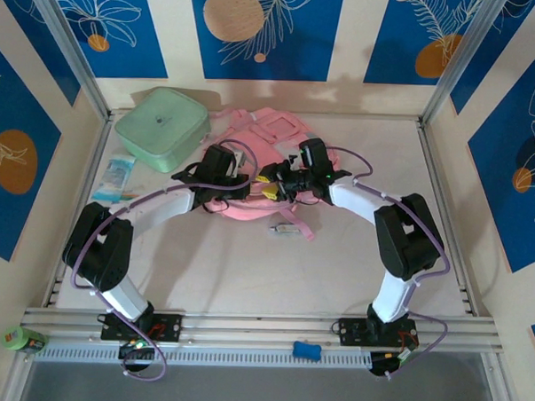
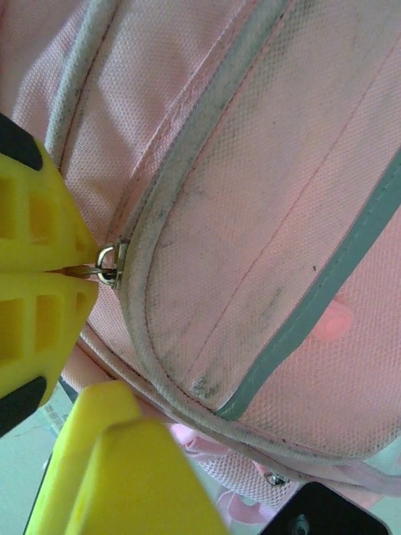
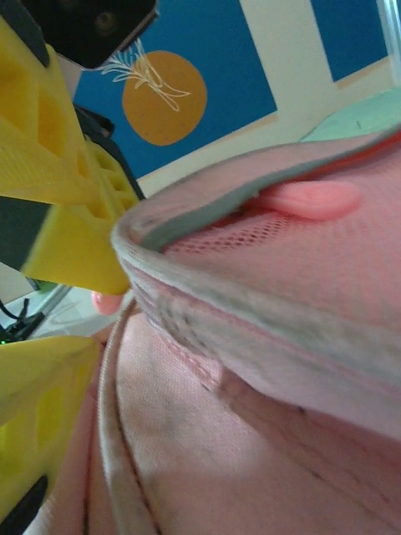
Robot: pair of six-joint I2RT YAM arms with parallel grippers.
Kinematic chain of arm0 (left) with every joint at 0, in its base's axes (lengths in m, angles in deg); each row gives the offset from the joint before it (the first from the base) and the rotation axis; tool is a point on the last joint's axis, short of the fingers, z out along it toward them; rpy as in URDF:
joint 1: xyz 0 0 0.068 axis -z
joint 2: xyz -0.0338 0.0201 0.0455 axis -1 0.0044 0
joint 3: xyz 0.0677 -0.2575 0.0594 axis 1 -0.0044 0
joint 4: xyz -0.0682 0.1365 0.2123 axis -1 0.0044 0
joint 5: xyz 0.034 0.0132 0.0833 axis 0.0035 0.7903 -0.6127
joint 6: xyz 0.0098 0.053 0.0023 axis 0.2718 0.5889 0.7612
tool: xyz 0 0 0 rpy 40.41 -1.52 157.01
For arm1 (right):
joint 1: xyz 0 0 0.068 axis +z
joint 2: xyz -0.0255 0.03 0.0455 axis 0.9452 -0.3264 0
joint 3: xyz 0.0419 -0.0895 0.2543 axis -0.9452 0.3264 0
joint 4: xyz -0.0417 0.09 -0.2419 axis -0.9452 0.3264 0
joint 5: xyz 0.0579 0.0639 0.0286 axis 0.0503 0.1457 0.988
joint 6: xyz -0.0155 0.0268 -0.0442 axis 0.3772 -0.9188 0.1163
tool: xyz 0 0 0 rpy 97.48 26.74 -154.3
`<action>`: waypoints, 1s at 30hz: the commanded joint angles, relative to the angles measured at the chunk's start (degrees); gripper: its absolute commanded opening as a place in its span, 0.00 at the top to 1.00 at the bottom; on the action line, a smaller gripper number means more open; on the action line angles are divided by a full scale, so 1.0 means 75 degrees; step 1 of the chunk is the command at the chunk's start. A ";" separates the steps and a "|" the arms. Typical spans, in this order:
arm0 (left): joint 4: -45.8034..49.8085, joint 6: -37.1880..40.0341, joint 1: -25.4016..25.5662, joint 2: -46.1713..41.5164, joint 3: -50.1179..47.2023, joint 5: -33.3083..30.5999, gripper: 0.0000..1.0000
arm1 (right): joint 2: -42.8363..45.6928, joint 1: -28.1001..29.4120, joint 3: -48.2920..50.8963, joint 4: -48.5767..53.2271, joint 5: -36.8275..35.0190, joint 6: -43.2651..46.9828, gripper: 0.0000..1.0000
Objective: Pack the student bag
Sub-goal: Unzip the student bag at the center of the table.
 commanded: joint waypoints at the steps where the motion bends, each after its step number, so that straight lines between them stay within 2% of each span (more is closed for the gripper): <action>1: -0.0082 0.0132 0.0090 0.0074 -0.0039 0.0512 1.00 | -0.0271 0.0087 -0.0271 -0.0180 -0.0472 -0.0301 0.59; 6: -0.0124 0.0213 0.0087 0.0013 -0.0113 0.0619 1.00 | -0.0496 0.0101 -0.0756 0.0535 -0.0886 0.0486 0.63; 12: -0.0036 0.0390 0.0230 -0.0150 -0.0247 0.0820 1.00 | -0.0698 -0.0348 -0.1133 0.1247 -0.0546 0.1586 0.81; 20: 0.0452 0.0452 0.0492 -0.0620 -0.0684 0.0676 1.00 | -0.0486 -0.1274 -0.1887 0.3227 0.0151 0.4210 0.99; 22: 0.0590 0.0493 0.0490 -0.0872 -0.0928 0.0727 1.00 | -0.0569 -0.1638 -0.2196 0.3753 0.0512 0.4986 1.00; 25: 0.1080 0.0733 0.0437 -0.1311 -0.1231 0.0112 1.00 | -0.0829 -0.2153 -0.2834 0.4507 0.1047 0.5911 1.00; 27: 0.1453 0.0984 0.0277 -0.1420 -0.1278 -0.0199 1.00 | -0.0993 -0.2502 -0.3121 0.4772 0.1010 0.6016 1.00; 30: 0.1613 0.1310 -0.0232 -0.1338 -0.1192 -0.0172 1.00 | -0.1340 -0.2752 -0.3790 0.5228 0.0989 0.6401 1.00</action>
